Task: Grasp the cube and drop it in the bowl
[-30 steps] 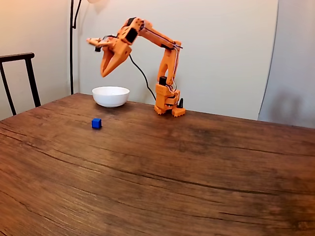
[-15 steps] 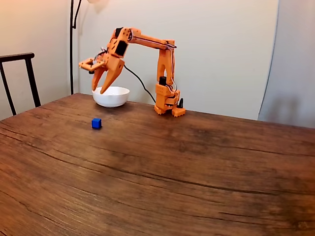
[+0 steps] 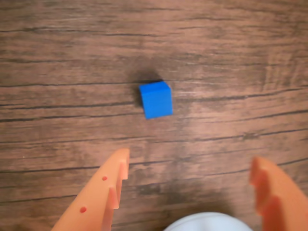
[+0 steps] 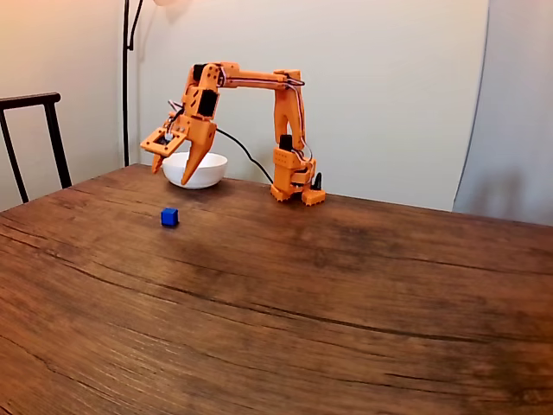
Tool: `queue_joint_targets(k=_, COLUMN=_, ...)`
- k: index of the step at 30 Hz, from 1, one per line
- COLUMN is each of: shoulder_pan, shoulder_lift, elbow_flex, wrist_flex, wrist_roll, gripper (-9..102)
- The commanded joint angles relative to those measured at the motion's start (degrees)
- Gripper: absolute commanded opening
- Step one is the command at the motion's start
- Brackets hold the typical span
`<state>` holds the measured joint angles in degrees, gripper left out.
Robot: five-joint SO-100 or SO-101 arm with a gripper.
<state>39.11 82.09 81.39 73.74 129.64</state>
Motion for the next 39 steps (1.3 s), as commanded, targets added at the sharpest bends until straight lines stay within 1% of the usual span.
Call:
queue_joint_targets(k=1, shoulder_pan=-0.5, shoulder_lift=-0.3, elbow_flex=-2.5, wrist_flex=0.7, wrist_roll=0.4, gripper=42)
queue_joint_targets(k=4, shoulder_pan=-1.5, shoulder_lift=-1.4, elbow_flex=-2.1, wrist_flex=0.9, wrist_roll=1.7, gripper=48)
queue_joint_targets(k=7, shoulder_pan=-2.5, shoulder_lift=-3.3, elbow_flex=-2.0, wrist_flex=0.9, wrist_roll=2.4, gripper=50)
queue_joint_targets(k=23, shoulder_pan=-3.0, shoulder_lift=-11.5, elbow_flex=-2.5, wrist_flex=-0.2, wrist_roll=3.3, gripper=49)
queue_joint_targets(k=29, shoulder_pan=-2.8, shoulder_lift=-13.4, elbow_flex=-2.5, wrist_flex=-4.0, wrist_roll=3.3, gripper=49)
queue_joint_targets(k=39, shoulder_pan=-2.2, shoulder_lift=-17.4, elbow_flex=-2.5, wrist_flex=-4.0, wrist_roll=4.9, gripper=49)
